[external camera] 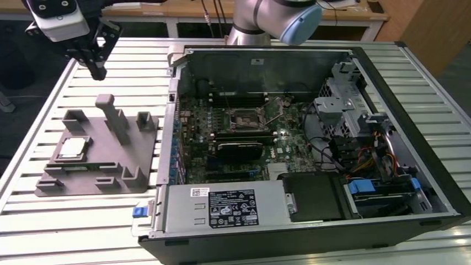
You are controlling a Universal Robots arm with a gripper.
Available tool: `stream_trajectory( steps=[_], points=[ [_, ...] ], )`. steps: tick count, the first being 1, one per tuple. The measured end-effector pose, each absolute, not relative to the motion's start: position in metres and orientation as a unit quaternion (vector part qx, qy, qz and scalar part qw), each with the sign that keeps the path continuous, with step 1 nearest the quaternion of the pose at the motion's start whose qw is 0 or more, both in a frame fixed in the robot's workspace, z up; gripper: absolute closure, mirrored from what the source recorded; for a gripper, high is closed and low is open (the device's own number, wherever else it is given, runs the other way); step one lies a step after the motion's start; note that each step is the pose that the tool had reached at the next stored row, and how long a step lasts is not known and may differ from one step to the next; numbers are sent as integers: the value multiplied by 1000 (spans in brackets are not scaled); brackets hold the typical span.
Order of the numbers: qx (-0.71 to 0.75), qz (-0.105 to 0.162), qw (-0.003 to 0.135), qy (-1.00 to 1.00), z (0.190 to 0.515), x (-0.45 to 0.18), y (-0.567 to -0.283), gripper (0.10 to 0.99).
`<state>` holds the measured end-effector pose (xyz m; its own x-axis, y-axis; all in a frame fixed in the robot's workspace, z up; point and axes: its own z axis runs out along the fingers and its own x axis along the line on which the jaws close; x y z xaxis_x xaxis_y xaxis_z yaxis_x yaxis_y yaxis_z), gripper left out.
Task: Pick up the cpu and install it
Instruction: 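Reach for the cpu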
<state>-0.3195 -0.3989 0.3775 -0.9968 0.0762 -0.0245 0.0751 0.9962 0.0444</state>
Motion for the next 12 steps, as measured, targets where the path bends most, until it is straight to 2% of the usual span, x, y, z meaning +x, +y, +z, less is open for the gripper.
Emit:
stream_trajectory(
  steps=[12],
  points=[
    [38, 22, 13, 999, 373, -343, -399, 980]
  ],
)
